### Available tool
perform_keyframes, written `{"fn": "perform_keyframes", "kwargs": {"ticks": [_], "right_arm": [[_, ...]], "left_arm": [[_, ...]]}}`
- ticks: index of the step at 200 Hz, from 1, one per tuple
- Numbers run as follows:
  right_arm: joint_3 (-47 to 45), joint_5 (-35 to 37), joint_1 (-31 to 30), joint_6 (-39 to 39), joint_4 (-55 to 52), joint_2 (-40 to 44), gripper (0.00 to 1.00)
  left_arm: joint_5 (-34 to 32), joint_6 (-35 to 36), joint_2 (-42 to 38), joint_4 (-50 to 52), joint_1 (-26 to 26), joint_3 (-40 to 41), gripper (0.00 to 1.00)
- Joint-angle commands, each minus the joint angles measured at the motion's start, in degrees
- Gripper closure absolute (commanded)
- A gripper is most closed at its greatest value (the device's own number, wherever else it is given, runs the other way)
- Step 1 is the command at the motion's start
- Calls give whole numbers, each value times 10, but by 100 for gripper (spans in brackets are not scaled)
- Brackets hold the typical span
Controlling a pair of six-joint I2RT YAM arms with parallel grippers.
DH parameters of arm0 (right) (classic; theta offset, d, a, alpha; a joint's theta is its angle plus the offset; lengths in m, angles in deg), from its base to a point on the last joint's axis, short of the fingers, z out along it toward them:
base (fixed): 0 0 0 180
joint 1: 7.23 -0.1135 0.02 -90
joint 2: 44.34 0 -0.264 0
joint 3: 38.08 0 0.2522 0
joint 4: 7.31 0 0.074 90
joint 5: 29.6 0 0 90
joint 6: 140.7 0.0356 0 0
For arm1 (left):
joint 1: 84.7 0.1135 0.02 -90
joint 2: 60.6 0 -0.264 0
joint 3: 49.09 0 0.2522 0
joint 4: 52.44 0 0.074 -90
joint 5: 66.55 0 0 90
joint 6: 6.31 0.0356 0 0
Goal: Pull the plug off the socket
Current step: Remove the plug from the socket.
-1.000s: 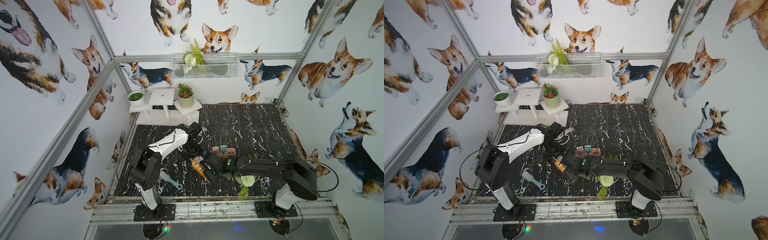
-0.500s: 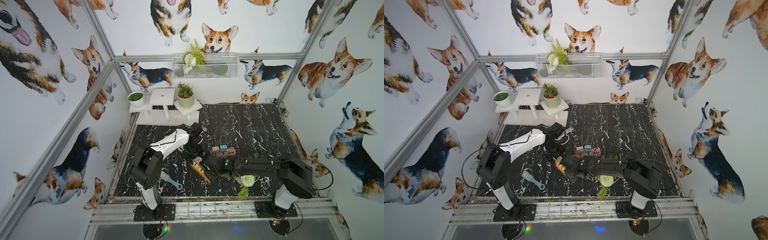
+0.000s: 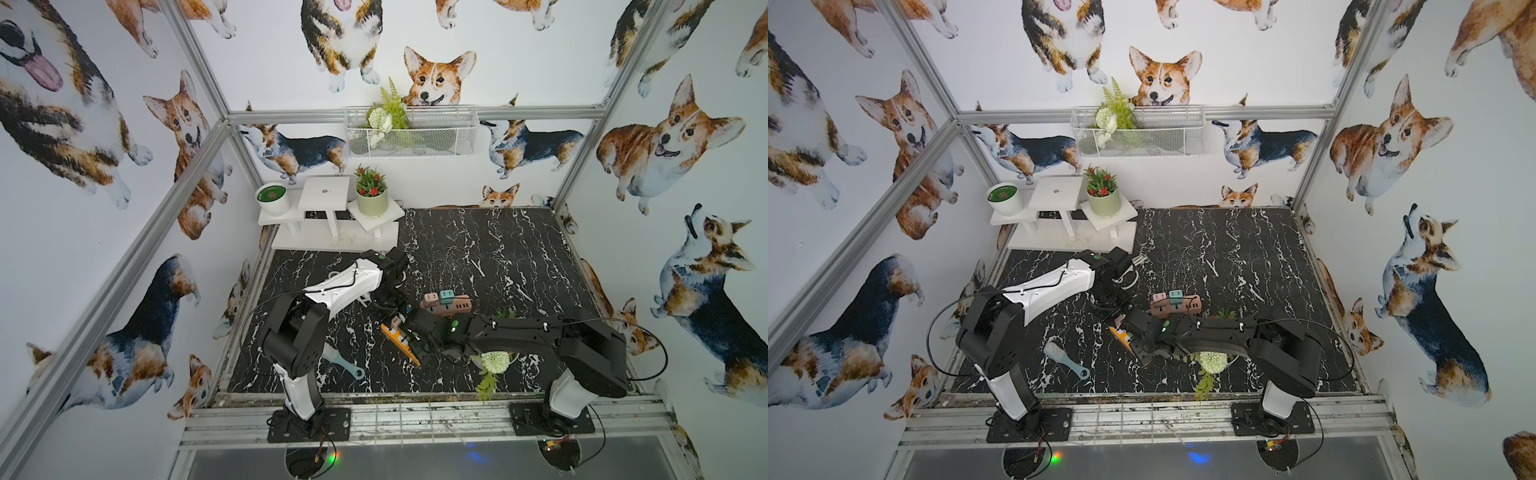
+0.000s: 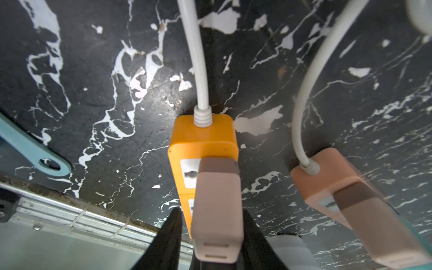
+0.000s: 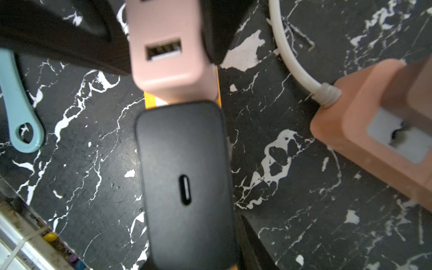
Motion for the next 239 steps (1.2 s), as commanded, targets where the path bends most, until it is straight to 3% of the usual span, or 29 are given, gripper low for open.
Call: {"fn": "perform_keyframes", "kwargs": {"ticks": [1, 18, 52, 84, 146, 177, 239], "right_arm": [[-3, 6, -2, -2, -41, -8, 60], [-5, 6, -1, -2, -41, -6, 59], [-5, 6, -1, -2, -42, -8, 60], [-4, 8, -1, -3, -42, -9, 60], [1, 15, -2, -5, -55, -17, 59], [2, 16, -2, -4, -58, -21, 60], [-2, 18, -2, -1, -58, -12, 58]], "left_arm": [[-12, 5, 11, 16, -2, -12, 56], [-26, 2, 5, 18, -2, -13, 73], [-21, 0, 11, 16, -3, -14, 77], [-22, -3, 8, 14, -4, -15, 100], [-31, -10, -24, 32, -4, -37, 100], [-6, -3, -21, 25, -3, -37, 100], [-54, 23, -35, 72, 12, -73, 100]]}}
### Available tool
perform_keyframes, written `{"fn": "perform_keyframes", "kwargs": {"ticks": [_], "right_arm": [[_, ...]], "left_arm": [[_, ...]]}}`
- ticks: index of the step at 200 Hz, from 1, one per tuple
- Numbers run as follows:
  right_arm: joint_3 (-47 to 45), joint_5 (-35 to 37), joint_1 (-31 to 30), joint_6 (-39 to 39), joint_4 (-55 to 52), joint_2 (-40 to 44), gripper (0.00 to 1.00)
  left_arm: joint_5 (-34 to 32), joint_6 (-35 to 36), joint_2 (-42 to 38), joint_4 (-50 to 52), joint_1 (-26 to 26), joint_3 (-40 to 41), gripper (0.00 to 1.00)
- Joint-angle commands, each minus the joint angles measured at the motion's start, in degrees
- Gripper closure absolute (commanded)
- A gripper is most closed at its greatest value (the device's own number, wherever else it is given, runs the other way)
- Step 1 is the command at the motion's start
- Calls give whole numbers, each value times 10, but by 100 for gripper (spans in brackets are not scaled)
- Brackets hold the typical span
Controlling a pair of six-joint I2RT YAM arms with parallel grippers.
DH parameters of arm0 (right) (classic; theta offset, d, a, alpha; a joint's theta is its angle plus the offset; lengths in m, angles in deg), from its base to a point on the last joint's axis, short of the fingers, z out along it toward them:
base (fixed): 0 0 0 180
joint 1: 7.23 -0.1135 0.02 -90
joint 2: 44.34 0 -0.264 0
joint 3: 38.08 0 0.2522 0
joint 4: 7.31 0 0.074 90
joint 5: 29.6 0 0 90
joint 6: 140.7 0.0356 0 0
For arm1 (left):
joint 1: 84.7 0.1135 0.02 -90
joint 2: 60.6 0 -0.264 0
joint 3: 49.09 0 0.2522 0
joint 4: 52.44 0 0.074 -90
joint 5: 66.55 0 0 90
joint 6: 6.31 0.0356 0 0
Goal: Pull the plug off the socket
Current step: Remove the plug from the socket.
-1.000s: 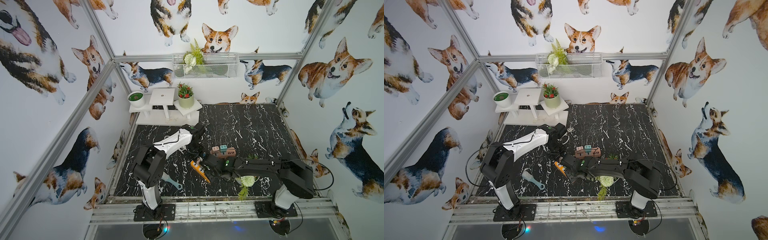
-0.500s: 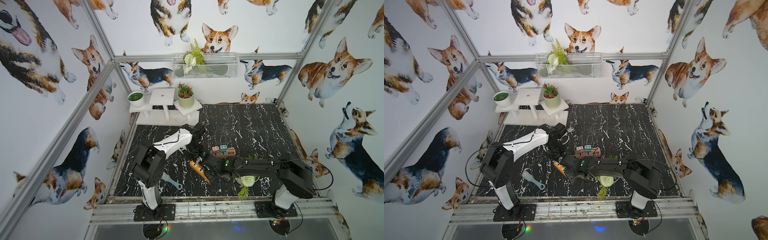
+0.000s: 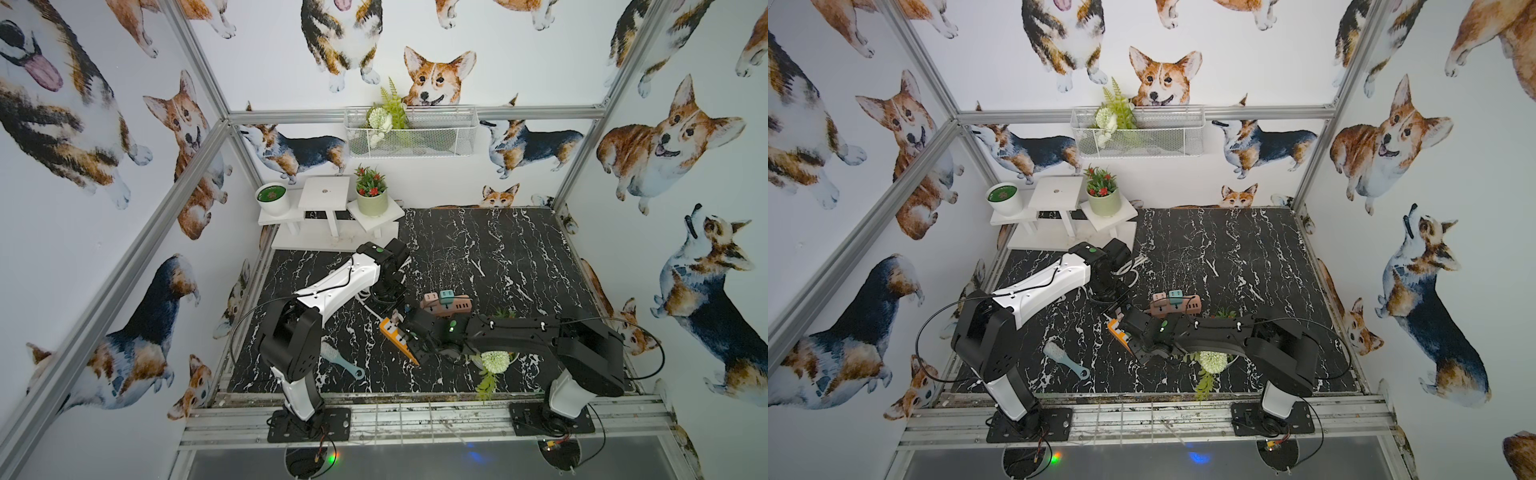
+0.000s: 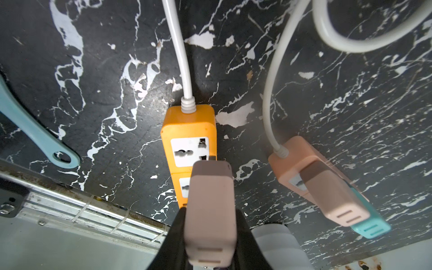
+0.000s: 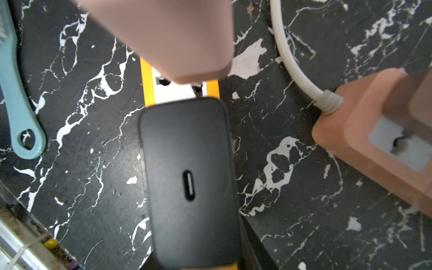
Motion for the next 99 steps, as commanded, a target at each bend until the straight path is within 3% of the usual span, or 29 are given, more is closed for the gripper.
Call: {"fn": "perform_keyframes", "kwargs": {"ticks": [1, 53, 99], "right_arm": [[-9, 12, 0, -1, -59, -5, 58], [-6, 10, 0, -2, -60, 1, 49], [1, 12, 0, -8, -67, 5, 44]], "left_arm": [[-25, 20, -9, 36, 9, -19, 100], [-58, 61, -30, 65, 49, -34, 100], [-83, 102, -51, 90, 125, -9, 100]]}}
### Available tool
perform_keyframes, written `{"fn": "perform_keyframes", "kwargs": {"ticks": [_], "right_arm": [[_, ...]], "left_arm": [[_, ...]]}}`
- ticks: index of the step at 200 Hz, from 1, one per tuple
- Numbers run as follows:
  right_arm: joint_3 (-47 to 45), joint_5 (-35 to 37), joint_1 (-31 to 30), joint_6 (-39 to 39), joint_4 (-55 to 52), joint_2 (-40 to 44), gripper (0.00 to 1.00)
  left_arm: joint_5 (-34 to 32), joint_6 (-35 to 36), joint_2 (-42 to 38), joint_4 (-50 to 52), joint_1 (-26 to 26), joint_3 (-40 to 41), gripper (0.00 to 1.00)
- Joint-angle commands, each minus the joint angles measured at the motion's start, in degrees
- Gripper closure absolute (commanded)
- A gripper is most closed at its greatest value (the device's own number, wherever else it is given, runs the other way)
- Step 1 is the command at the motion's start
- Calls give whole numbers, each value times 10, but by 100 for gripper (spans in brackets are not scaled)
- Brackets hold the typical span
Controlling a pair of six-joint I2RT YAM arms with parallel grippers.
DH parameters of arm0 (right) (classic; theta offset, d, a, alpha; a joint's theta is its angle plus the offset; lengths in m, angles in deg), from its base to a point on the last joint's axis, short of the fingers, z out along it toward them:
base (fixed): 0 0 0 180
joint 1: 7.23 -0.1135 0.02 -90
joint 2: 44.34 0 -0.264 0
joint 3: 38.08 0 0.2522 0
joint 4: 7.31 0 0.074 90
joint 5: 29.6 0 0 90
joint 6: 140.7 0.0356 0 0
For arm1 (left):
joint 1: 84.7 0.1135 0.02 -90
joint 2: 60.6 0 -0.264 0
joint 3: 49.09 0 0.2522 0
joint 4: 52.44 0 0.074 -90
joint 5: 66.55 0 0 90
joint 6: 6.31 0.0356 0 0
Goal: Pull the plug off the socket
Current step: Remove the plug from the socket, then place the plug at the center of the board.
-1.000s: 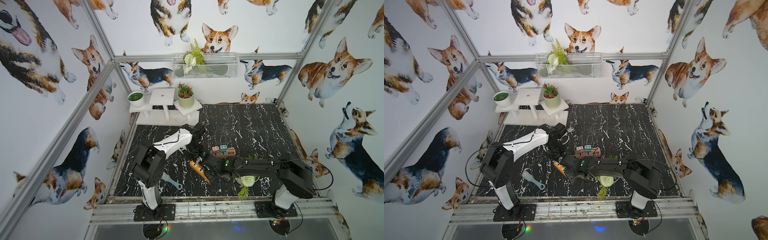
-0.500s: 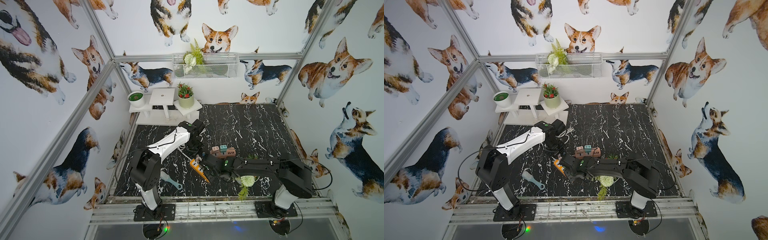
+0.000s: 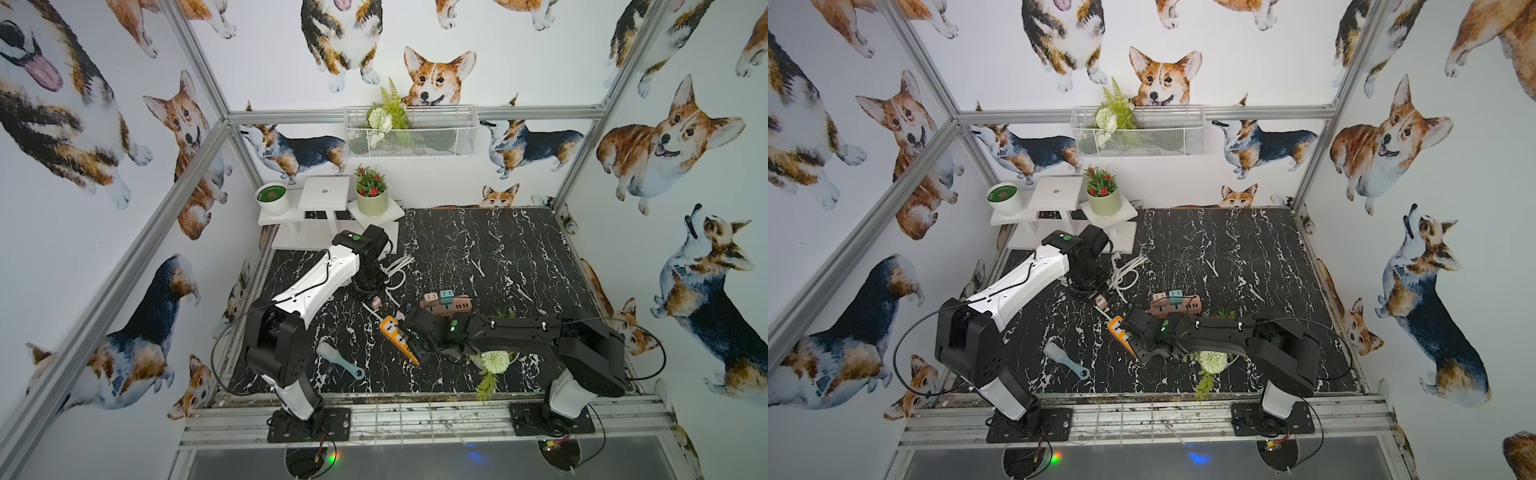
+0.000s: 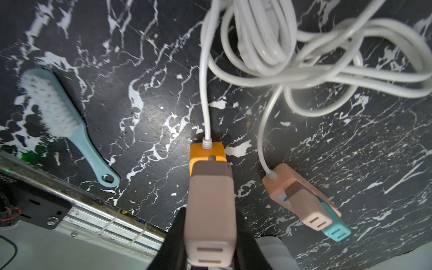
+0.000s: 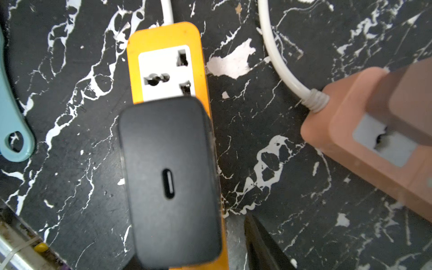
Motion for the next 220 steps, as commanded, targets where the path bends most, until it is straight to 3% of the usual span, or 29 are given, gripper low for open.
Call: {"fn": "perform_keyframes", "kwargs": {"ticks": [1, 36, 80, 111, 220], "right_arm": [[3, 3, -1, -8, -63, 0, 44], [8, 2, -1, -12, -66, -1, 42], [10, 0, -1, -15, -71, -6, 42], [10, 3, -1, -15, -71, -5, 42], [20, 10, -1, -14, -81, -10, 41]], "left_arm": [[-29, 38, -9, 36, 39, 15, 100], [-46, 82, -26, 40, 104, 24, 100], [-98, 112, 14, 76, 160, 20, 100], [-159, 119, 41, 96, 164, 10, 100], [-230, 173, 172, 131, 165, -35, 100]]}}
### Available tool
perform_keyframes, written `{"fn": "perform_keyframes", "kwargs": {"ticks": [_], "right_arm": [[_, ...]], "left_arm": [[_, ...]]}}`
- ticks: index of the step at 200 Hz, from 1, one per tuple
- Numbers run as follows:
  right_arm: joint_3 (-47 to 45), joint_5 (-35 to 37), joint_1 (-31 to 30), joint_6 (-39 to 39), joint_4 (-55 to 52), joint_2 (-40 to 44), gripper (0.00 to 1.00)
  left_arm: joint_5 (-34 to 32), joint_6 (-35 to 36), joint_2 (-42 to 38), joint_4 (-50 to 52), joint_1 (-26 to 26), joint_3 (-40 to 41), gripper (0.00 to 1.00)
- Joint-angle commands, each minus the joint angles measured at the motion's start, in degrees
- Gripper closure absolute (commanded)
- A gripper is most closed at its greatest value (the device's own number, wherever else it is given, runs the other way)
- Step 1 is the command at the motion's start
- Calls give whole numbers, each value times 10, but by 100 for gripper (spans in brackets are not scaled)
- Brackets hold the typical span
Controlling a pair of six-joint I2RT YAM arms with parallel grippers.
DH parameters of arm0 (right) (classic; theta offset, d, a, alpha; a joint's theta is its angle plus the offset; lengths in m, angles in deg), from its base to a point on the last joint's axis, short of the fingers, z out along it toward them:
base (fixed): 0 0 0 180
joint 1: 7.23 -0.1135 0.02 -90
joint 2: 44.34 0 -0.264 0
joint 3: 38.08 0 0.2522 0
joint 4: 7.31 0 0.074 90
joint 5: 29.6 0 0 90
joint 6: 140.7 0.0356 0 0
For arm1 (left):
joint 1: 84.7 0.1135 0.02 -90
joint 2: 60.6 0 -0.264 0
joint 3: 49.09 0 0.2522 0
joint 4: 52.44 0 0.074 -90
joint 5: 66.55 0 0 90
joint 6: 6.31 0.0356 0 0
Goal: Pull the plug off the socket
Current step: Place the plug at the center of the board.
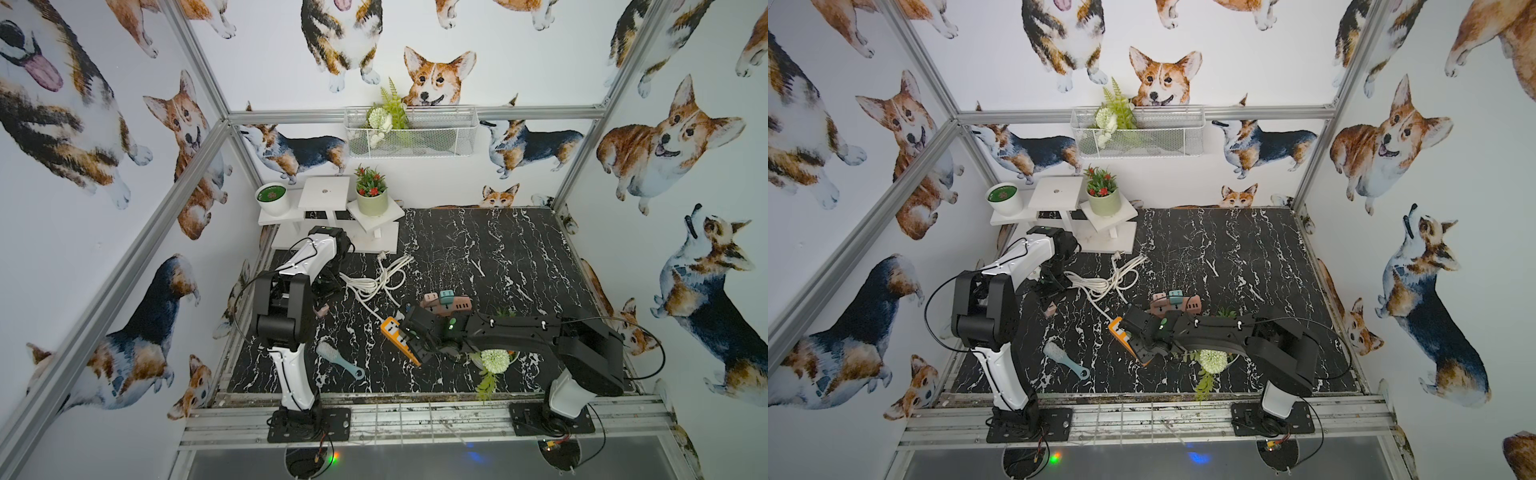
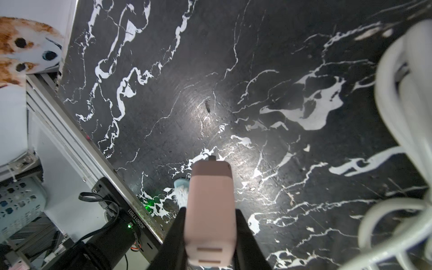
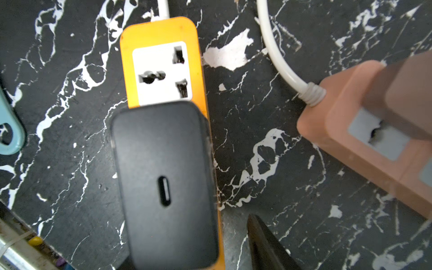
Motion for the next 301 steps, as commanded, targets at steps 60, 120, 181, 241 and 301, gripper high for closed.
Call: {"fn": "perform_keyframes", "kwargs": {"ticks": [60, 120, 181, 241, 301], "right_arm": [[8, 8, -2, -9, -53, -10, 41], [10, 9, -1, -7, -56, -12, 41], [10, 9, -1, -6, -59, -10, 41], [9, 8, -2, -7, -59, -11, 41], [7, 9, -2, -8, -60, -9, 41]], "left_arm": [[-43, 55, 72, 12, -18, -30, 100], [-46, 77, 91, -5, -29, -23, 100], [-31, 97, 102, -29, -37, -17, 87], [-5, 107, 87, -57, -42, -12, 59], [1, 111, 79, -59, -43, -12, 51]]}}
